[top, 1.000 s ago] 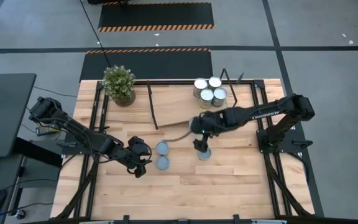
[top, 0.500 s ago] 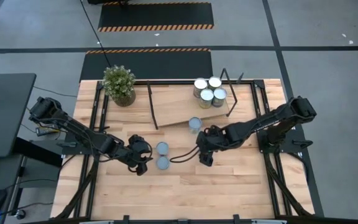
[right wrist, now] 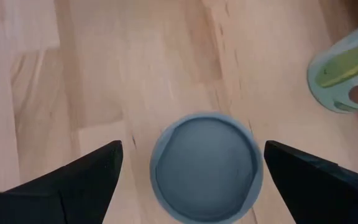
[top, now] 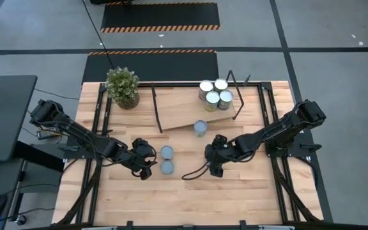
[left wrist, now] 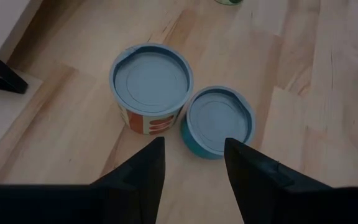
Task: Pick and place cans onto a shelf
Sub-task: Put the canned green peas can on the shelf
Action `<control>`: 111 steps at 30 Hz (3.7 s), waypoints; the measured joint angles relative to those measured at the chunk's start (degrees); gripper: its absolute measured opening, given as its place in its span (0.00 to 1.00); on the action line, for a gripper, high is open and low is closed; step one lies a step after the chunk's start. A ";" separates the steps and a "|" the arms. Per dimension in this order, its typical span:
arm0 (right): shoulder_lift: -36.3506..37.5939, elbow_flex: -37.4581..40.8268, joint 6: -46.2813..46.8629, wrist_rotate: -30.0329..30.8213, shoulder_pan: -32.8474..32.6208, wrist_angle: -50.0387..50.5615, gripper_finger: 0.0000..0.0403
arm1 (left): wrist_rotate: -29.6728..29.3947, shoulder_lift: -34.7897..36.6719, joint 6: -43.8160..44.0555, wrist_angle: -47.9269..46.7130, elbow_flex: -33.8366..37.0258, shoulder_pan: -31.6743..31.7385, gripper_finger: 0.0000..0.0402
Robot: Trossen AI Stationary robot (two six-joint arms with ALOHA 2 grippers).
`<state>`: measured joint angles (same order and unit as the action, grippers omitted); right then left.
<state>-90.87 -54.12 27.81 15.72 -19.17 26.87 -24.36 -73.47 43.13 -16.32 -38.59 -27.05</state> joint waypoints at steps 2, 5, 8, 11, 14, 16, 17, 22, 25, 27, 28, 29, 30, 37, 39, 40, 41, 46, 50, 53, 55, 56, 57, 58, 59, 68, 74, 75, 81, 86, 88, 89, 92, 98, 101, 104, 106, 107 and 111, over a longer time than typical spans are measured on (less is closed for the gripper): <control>0.00 0.20 -0.69 0.31 -0.29 -0.16 0.99 | 0.00 0.00 0.00 0.01 0.00 0.00 0.43; 0.00 1.43 -0.91 0.31 -0.28 -1.01 0.99 | -0.01 0.00 -0.12 -0.01 0.00 0.00 0.43; 0.00 2.76 -0.83 0.51 -0.27 -1.88 0.98 | -0.33 0.00 -0.14 -0.01 0.00 0.00 0.43; 0.00 3.77 -0.93 0.41 -0.26 -3.42 0.97 | -0.46 0.00 -0.15 0.00 0.00 0.00 0.43; 0.00 4.67 -2.38 -0.52 -0.23 -6.06 0.94 | -0.46 0.00 -0.22 0.01 0.00 0.00 0.43; 0.00 5.81 -3.02 -1.08 -0.23 -7.79 0.91 | -0.75 0.00 -0.24 0.01 0.00 0.00 0.43; 0.00 6.43 -3.01 -1.30 -0.20 -8.57 0.89 | -1.07 0.00 -0.26 0.01 0.00 0.00 0.43; 0.00 7.40 -2.79 -1.33 0.12 -9.29 0.81 | -1.53 0.00 -0.26 0.01 0.00 0.00 0.43; 0.00 6.85 -3.91 -1.34 0.96 -8.52 0.78 | -1.55 0.00 -0.26 0.01 0.00 0.00 0.43; 0.00 5.45 -4.00 -1.34 1.98 -6.37 0.77 | -1.59 0.00 -0.26 -0.02 0.00 0.00 0.43; 0.00 4.48 -4.02 -1.35 2.64 -4.66 0.76 | -1.63 0.00 -0.26 -0.01 0.00 0.00 0.43; 0.00 3.35 -4.02 -1.33 3.40 -2.58 0.76 | -1.65 0.00 -0.26 0.05 0.00 0.00 0.43; 0.00 2.07 -4.15 -1.33 4.19 -0.33 0.76 | -1.69 -0.02 -0.26 0.18 0.00 0.00 0.43; 0.02 -7.69 -8.96 -0.93 9.67 19.79 0.76 | -2.86 0.00 -0.31 1.64 0.00 0.00 0.43; 0.02 -10.88 -10.36 0.57 11.35 25.12 0.76 | -3.62 0.00 -0.28 1.67 0.00 0.00 0.43; 0.02 -12.62 -11.42 1.11 12.10 26.58 0.76 | -4.02 0.00 -0.31 1.67 0.00 0.00 0.43; 0.02 -14.43 -12.72 1.44 12.81 27.41 0.76 | -4.22 0.00 -0.36 1.67 0.00 0.00 0.43; 0.07 -21.60 -20.26 2.18 15.78 24.20 0.76 | -4.81 0.00 -0.48 1.67 0.00 0.00 0.43; 0.13 -24.62 -24.21 4.25 18.88 18.81 0.76 | -4.81 0.00 -0.32 1.67 0.00 0.00 0.43; 0.11 -23.81 -27.04 3.25 22.07 14.73 0.76 | -4.81 0.00 -0.31 1.67 0.00 0.00 0.43; 0.08 -22.04 -27.94 0.95 24.61 11.76 0.76 | -4.81 0.00 -0.31 1.67 0.00 0.00 0.43; 0.03 -21.09 -28.03 0.16 25.87 10.60 0.76 | -4.81 0.00 -0.30 1.67 0.00 0.00 0.43; 0.00 -20.06 -28.05 -0.39 27.15 9.38 0.76 | -4.81 0.00 -0.28 1.67 0.00 0.00 0.43; 0.00 -18.93 -28.16 -0.75 28.31 8.02 0.76 | -4.81 0.00 -0.28 1.67 0.00 0.00 0.43; 0.00 -17.92 -28.55 -1.09 29.33 6.88 0.76 | -4.83 -0.02 -0.26 1.67 0.00 0.00 0.43; -0.02 -10.70 -33.99 -5.00 32.60 -1.06 0.76 | -6.12 0.00 1.26 1.73 0.00 0.87 0.43; -0.17 -12.81 -36.75 -7.11 34.07 -3.07 0.76 | -6.16 0.00 2.10 1.79 0.00 1.87 0.43; -0.75 -13.68 -37.04 -7.91 34.51 -3.07 0.76 | -6.16 0.00 2.10 1.78 0.00 1.95 0.43; -7.30 -21.60 -41.22 -10.84 36.81 1.16 0.76 | -6.60 0.00 2.39 1.86 0.00 2.14 0.43; -11.27 -24.82 -43.27 -11.86 38.58 2.12 0.76 | -6.56 0.00 3.19 1.72 0.00 2.14 0.43; -11.45 -24.65 -44.74 -13.22 39.52 3.33 0.76 | -6.56 0.00 3.70 1.71 0.00 2.14 0.43; -11.33 -24.26 -45.65 -13.78 39.88 3.47 0.76 | -6.56 0.00 4.23 1.62 0.00 2.12 0.43; -11.23 -23.23 -47.85 -15.54 41.26 4.41 0.76 | -6.54 -0.01 4.33 1.42 0.00 2.12 0.43; -11.27 -22.61 -51.53 -19.47 43.58 6.53 0.76 | -6.52 0.00 4.39 1.41 -0.02 2.12 0.43; -11.30 -22.56 -52.74 -19.73 43.62 8.00 0.78 | -6.51 0.00 4.48 1.40 -0.02 2.12 0.43; -11.30 -22.56 -54.83 -18.81 43.35 10.17 0.83 | -6.51 0.00 4.38 1.43 -0.02 2.12 0.43; -11.30 -22.55 -55.02 -16.63 43.06 10.23 0.87 | -6.51 0.00 4.24 1.43 -0.02 2.12 0.43; -11.30 -22.56 -55.02 -15.57 42.88 10.19 0.88 | -6.51 -0.01 4.22 1.42 -0.02 2.12 0.43; -11.30 -22.56 -54.88 -12.98 41.73 10.17 0.93 | -6.51 0.00 4.20 1.41 -0.02 2.12 0.43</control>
<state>-102.17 -76.69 -27.07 2.74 22.56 37.04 -30.87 -73.47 47.33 -14.92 -38.61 -24.93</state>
